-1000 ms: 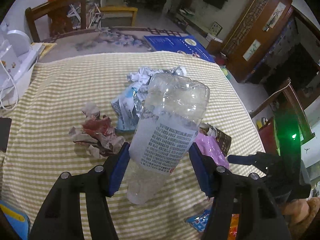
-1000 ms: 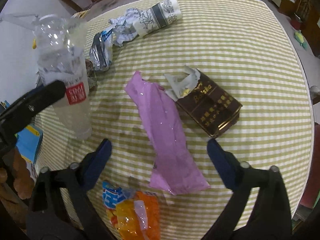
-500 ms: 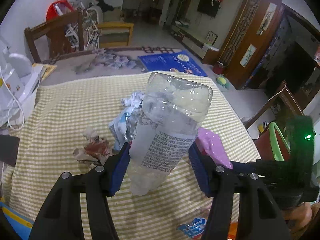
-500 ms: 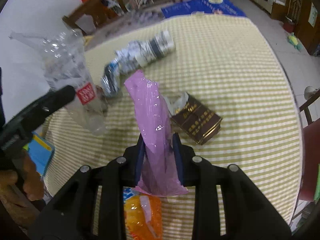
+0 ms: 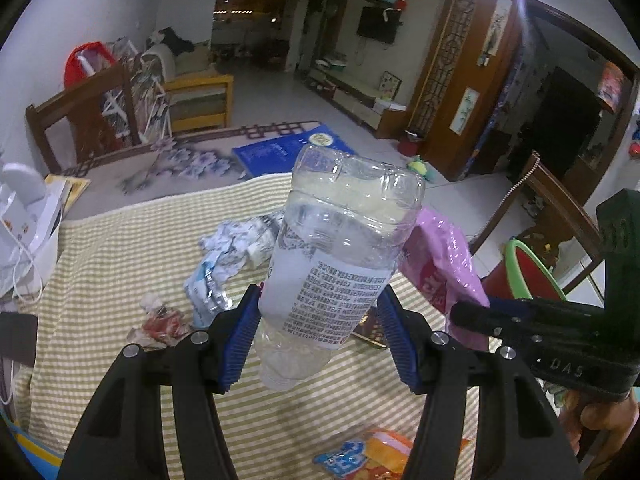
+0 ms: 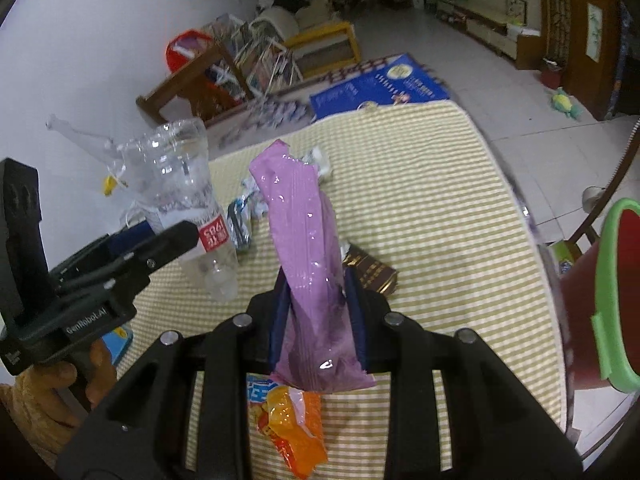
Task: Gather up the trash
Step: 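Carry the bottle and pink bag to the red bucket and release both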
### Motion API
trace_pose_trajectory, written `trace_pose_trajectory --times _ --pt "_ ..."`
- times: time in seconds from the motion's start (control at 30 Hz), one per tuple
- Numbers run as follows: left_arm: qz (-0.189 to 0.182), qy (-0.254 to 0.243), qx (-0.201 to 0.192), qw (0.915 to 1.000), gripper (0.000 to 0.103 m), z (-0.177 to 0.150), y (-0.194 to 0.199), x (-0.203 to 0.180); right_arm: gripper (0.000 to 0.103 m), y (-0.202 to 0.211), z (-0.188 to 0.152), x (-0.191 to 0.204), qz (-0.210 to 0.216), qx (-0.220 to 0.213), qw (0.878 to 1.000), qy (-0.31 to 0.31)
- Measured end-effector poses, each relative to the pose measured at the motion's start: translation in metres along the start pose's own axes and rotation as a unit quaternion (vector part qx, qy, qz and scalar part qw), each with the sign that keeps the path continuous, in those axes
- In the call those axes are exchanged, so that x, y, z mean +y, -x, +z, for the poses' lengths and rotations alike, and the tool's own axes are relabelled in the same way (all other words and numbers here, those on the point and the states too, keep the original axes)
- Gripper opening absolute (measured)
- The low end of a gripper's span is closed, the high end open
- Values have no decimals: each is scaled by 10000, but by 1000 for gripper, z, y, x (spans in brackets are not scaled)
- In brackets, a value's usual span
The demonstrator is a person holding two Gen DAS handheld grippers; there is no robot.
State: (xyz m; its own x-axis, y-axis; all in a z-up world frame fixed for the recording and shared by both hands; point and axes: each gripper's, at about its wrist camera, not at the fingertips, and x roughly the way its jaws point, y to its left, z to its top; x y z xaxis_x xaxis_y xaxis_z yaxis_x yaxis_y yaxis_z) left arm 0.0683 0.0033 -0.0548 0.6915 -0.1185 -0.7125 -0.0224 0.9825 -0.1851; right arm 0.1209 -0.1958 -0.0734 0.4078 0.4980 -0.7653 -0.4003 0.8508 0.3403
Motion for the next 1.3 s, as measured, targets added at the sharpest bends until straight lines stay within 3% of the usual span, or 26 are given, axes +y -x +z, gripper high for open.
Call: trace_pose_trajectory --times 0.53,1.3 --pt "-293 -445 -194 9984 57 2 20 -54 27 59 -17 -48 -227 -653 9955 -652" --pt "-503 -812 -247 9951 57 4 17 -119 27 97 -32 -97 -360 -939 9898 -1010"
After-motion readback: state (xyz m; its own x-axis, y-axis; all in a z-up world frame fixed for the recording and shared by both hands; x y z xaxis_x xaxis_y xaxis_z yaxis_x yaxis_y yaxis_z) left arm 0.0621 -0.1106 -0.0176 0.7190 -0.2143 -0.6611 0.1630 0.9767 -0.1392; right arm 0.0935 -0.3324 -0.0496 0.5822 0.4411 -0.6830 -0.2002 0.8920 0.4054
